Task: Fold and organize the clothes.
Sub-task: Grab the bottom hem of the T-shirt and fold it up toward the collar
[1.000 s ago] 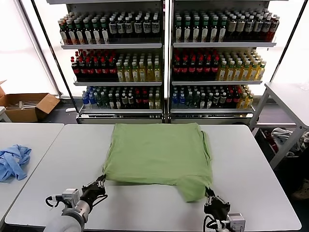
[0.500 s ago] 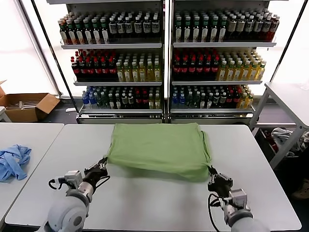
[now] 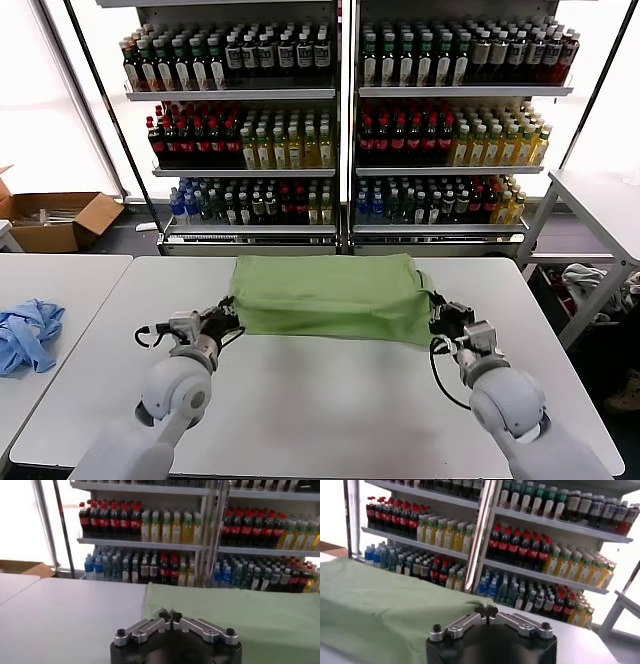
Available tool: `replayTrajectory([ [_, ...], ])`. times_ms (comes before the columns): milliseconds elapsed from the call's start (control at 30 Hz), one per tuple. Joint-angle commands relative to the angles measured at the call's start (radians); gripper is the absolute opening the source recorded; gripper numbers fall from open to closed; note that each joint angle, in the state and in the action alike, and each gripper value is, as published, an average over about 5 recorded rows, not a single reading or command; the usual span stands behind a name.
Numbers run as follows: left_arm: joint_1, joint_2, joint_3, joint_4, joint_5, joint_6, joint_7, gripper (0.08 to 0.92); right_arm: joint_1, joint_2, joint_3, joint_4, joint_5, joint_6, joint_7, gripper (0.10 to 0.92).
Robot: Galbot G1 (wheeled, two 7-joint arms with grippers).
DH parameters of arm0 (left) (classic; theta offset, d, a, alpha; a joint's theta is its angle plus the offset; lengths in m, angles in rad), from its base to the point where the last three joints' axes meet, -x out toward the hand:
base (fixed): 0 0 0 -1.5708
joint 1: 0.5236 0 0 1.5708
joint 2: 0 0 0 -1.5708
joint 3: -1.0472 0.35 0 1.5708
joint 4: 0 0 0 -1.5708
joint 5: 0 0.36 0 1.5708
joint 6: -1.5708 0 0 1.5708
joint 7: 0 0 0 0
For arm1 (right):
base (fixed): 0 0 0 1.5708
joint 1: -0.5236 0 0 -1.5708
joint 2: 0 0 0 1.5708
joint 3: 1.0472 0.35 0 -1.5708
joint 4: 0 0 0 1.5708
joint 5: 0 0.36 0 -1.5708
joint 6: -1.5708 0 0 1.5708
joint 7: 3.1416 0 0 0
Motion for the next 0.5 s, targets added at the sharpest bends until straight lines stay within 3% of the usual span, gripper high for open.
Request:
replayTrajectory([
  [33, -0.116, -0.032, 0.042, 0.132, 0.039, 0.02, -0.016, 0.08, 0.159, 0.022, -0.08, -0.178, -0.041, 0.033, -0.041, 0.106],
  [500, -0.117, -0.044, 0.045, 0.202, 0.08, -0.004, 0.02, 0.08, 0.132, 0.059, -0.096, -0.243, -0.071, 0.04, -0.057, 0.106],
])
